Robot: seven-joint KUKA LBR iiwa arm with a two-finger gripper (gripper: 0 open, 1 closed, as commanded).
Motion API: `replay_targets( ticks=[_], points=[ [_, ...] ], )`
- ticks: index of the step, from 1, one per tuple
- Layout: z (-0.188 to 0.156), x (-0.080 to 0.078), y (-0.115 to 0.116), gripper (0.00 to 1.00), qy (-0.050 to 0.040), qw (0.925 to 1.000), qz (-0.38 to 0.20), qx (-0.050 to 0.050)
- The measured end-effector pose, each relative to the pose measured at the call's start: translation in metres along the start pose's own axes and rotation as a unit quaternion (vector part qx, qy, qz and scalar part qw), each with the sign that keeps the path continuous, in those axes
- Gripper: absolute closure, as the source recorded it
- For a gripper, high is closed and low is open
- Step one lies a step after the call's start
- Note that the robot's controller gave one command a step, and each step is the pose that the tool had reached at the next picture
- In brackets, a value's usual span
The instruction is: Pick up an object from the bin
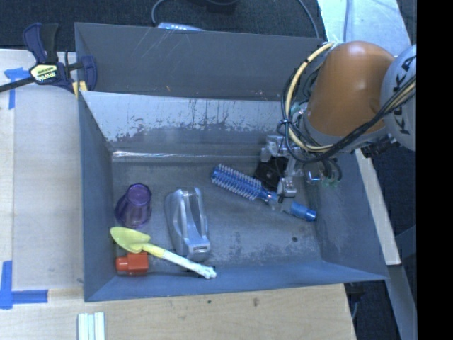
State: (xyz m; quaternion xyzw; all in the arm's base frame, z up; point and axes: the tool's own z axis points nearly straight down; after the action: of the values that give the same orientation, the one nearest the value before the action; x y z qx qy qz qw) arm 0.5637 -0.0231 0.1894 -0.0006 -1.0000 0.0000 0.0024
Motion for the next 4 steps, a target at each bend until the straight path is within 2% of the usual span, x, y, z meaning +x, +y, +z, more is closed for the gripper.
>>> replay_targets(
  ticks=[1, 2, 3, 4],
  points=[
    [-0.002, 0.0, 0.0, 0.0, -0.0012, 1.0, 0.0, 0.0],
    [0.01, -0.008, 0.002, 0.0, -0.0063, 0.9993, -0.038, 0.001],
    [0.07, -0.026, -0.004, 0.0, -0.0057, 0.991, -0.134, 0.001],
    [0.12, -0.058, 0.002, 1.0, -0.0075, 0.9999, 0.008, 0.0]
  ],
)
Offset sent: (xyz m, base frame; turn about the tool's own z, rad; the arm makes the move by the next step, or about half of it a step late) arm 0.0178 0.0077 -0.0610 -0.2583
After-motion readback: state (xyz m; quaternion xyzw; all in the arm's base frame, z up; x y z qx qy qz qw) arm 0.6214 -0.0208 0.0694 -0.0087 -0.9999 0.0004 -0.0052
